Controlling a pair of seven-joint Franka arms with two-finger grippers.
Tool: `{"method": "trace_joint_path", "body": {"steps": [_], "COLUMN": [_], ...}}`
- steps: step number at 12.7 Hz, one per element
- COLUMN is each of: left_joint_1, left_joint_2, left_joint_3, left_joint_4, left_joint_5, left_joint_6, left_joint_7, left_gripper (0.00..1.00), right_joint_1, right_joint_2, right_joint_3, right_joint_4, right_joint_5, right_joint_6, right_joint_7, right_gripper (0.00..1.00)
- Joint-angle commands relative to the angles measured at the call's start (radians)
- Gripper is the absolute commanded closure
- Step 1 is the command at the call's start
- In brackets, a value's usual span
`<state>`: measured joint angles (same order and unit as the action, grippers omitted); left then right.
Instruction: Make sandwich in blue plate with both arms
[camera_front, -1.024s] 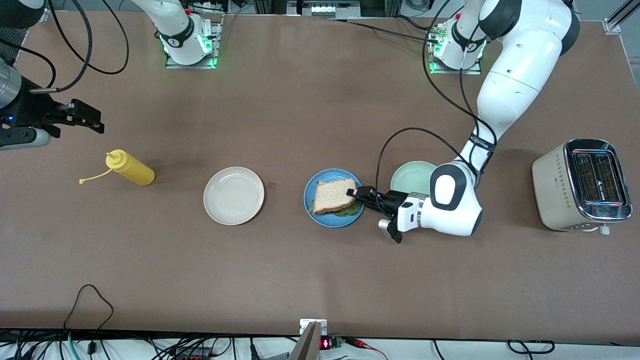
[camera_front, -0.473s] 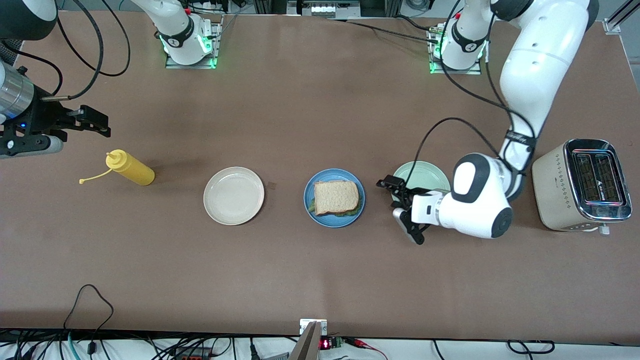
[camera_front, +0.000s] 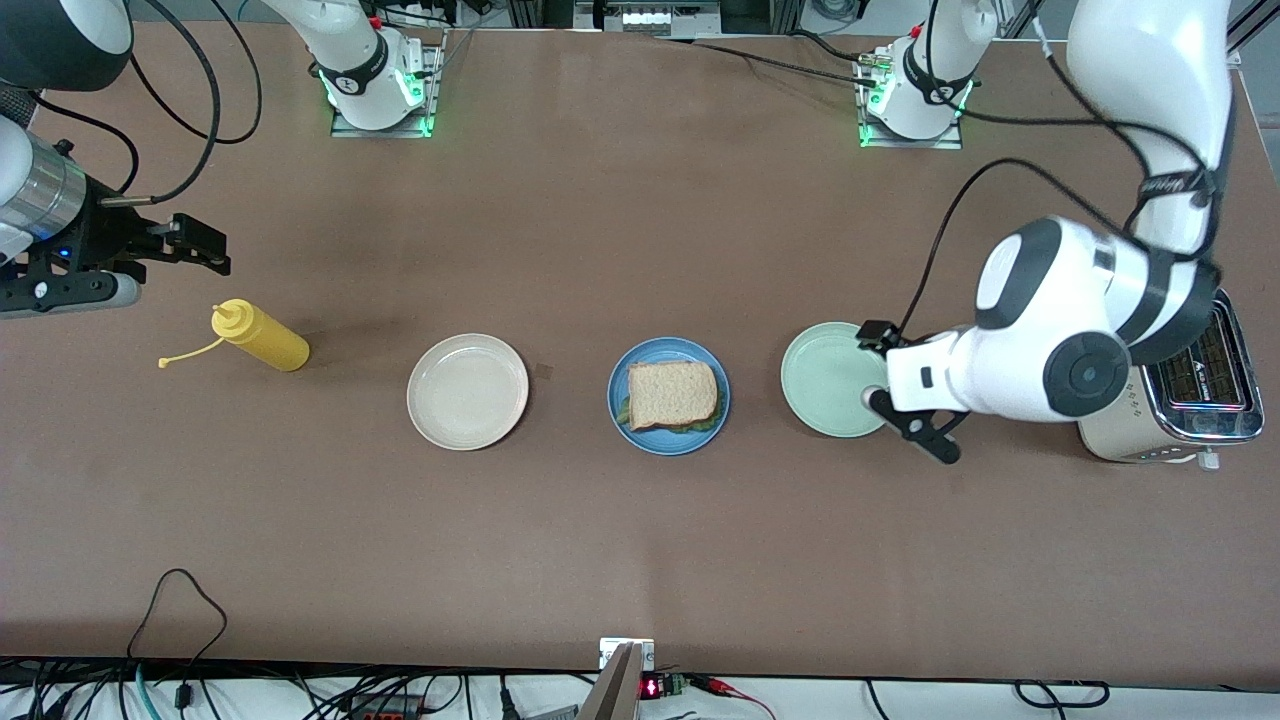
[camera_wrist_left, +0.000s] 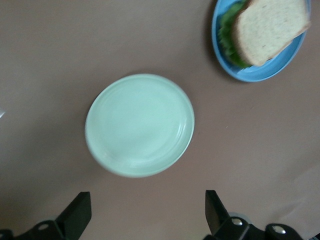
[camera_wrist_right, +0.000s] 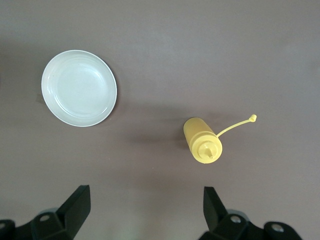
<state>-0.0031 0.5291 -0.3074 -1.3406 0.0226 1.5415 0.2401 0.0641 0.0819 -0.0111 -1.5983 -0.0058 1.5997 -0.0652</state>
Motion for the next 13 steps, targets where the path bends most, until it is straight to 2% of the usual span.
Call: {"method": "trace_joint_path", "body": {"steps": [1, 2, 4, 6, 7, 10, 13], "left_joint_1": [-0.015, -0.023, -0.076, -0.064, -0.061, -0.049, -0.034], "left_joint_2": [-0.151, -0.212, -0.346, -0.498, -0.548, -0.554, -0.517], "left_joint_3": [0.031, 0.095, 0.23, 0.26, 0.277, 0.28, 0.28], "left_joint_4": [-0.038, -0.057, -0.156, -0.323, -0.377, -0.382, -0.333], "left_joint_5": [0.066, 0.065, 0.053, 0.053, 0.054, 0.024, -0.015], "left_joint_6": [-0.052, -0.052, -0.008, 0.082, 0.119, 0.105, 0.037], "left_joint_7": [-0.119, -0.157, -0.18, -0.183, -0.183, -0.186, -0.214], "left_gripper": [0.0, 0.0, 0.0, 0.0, 0.0, 0.0, 0.0], "right_joint_1": [-0.009, -0.012, -0.029, -0.038, -0.041, -0.041, -0.041], "right_joint_2": [-0.013, -0.007, -0.004, -0.005, -0.005, -0.007, -0.008], "right_joint_3": [0.0, -0.003, -0.004, -0.004, -0.004, -0.004, -0.003], "right_joint_4": [-0.014, -0.003, 0.009, 0.009, 0.008, 0.008, 0.008], "right_joint_5": [-0.01, -0.008, -0.01, -0.01, -0.01, -0.01, -0.01], "right_joint_6": [0.022, 0.022, 0.01, 0.011, 0.011, 0.011, 0.011], "right_joint_7": [-0.007, -0.008, -0.005, -0.002, -0.002, -0.001, -0.004], "right_gripper": [0.0, 0.0, 0.0, 0.0, 0.0, 0.0, 0.0]}}
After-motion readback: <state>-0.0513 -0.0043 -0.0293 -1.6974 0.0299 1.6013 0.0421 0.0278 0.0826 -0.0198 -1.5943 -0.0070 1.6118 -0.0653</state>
